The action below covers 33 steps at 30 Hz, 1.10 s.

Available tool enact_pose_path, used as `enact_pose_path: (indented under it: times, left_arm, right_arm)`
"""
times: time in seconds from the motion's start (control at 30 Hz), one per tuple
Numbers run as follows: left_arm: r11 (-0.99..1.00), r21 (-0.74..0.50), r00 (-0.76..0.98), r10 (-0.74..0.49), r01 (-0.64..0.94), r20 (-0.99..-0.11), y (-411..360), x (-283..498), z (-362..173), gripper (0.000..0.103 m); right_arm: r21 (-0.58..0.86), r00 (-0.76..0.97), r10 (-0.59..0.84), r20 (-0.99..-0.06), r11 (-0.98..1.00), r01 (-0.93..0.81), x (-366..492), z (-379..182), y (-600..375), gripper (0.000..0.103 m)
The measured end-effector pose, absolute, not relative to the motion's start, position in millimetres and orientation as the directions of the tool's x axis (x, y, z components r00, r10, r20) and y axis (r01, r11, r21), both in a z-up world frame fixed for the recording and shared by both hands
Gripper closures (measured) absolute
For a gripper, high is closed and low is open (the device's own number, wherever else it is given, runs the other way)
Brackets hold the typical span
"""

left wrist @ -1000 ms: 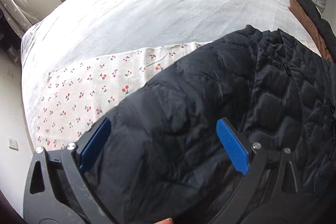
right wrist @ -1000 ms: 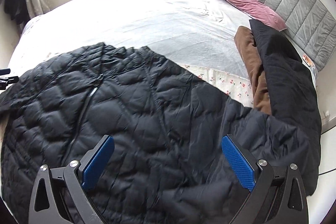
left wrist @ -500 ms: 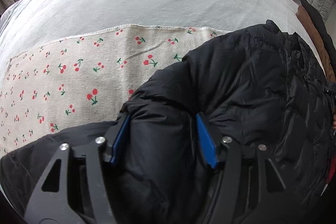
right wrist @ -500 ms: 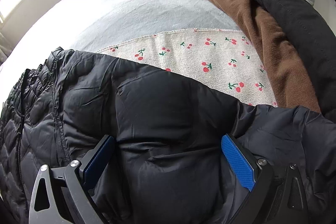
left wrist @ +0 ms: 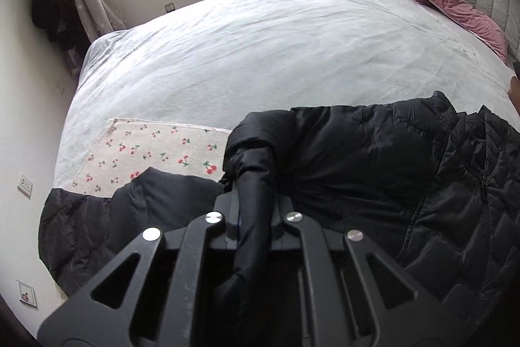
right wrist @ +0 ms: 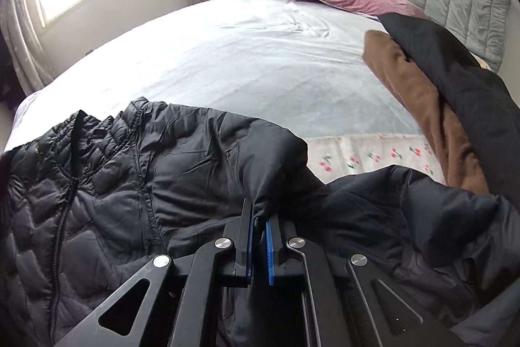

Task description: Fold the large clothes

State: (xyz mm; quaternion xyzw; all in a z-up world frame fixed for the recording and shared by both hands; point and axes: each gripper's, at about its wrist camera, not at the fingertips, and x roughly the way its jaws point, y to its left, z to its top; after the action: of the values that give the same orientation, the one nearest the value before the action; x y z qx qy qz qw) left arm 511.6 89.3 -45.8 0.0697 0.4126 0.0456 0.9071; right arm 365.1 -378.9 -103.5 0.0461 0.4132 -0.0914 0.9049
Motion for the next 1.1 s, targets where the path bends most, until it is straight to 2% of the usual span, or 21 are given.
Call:
enact_pose_path:
  times: [0.03,0.07,0.1,0.13,0.17,0.2,0.23,0.4,0.5,0.6,0.73,0.8,0.83,0.9,1.0,1.1]
  left_arm:
    - [0.983,0.179,0.674,0.162,-0.044,-0.721,97,513,-46,0.086]
    - [0.979,0.197,0.676,0.18,-0.053,-0.714,101,514,-49,0.075]
    - [0.974,0.216,0.659,0.202,-0.061,-0.724,104,517,-52,0.069]
    - [0.972,0.227,0.644,0.209,-0.055,-0.736,104,514,-53,0.057]
    - [0.974,0.225,0.647,0.19,-0.028,-0.738,102,506,-53,0.044]
    - [0.976,0.219,0.655,0.16,0.009,-0.739,98,495,-52,0.036]
    - [0.976,0.214,0.662,0.133,0.042,-0.738,93,483,-48,0.026]
    - [0.971,0.17,0.652,0.02,0.169,-0.758,74,423,-37,0.021]
    - [0.969,0.131,0.63,-0.032,0.211,-0.776,65,392,-31,0.02]
    - [0.962,0.105,0.612,-0.075,0.254,-0.787,58,358,-26,0.019]
    - [0.953,0.093,0.601,-0.105,0.288,-0.793,53,321,-18,0.018]
    - [0.955,0.062,0.589,-0.126,0.289,-0.799,56,310,-17,0.018]
    - [0.957,0.046,0.581,-0.135,0.285,-0.803,57,305,-16,0.018]
    - [0.958,0.028,0.564,-0.145,0.287,-0.813,58,297,-15,0.018]
    - [0.951,0.031,0.562,-0.155,0.307,-0.813,57,285,-10,0.018]
    - [0.947,0.028,0.558,-0.165,0.321,-0.814,52,278,-8,0.018]
  right_arm:
    - [0.0,0.643,-0.124,-0.755,0.982,0.189,370,-102,-369,0.09]
    - [-0.007,0.638,-0.121,-0.76,0.984,0.178,374,-100,-360,0.087]
    - [-0.008,0.636,-0.115,-0.763,0.986,0.168,373,-97,-354,0.076]
    - [-0.011,0.644,-0.111,-0.757,0.987,0.158,370,-91,-350,0.06]
    - [-0.016,0.656,-0.108,-0.747,0.989,0.145,365,-87,-347,0.05]
    - [-0.028,0.671,-0.109,-0.734,0.991,0.13,355,-79,-346,0.035]
    - [-0.042,0.682,-0.118,-0.722,0.991,0.127,347,-72,-347,0.028]
    - [-0.07,0.665,-0.102,-0.74,0.995,0.074,288,-55,-348,0.025]
    - [-0.079,0.652,-0.071,-0.755,0.997,0.016,247,-60,-325,0.018]
    - [-0.103,0.625,-0.059,-0.778,0.994,-0.034,222,-79,-302,0.016]
    - [-0.137,0.571,-0.113,-0.813,0.991,0.0,216,-110,-298,0.017]
    - [-0.192,0.56,-0.18,-0.809,0.981,0.039,218,-121,-304,0.023]
    - [-0.232,0.563,-0.225,-0.795,0.971,0.061,219,-122,-310,0.057]
    - [-0.29,0.547,-0.289,-0.786,0.953,0.087,217,-121,-325,0.088]
    - [-0.283,0.551,-0.3,-0.778,0.952,0.12,205,-92,-353,0.094]
    - [-0.332,0.605,-0.373,-0.703,0.925,0.184,188,-37,-378,0.095]
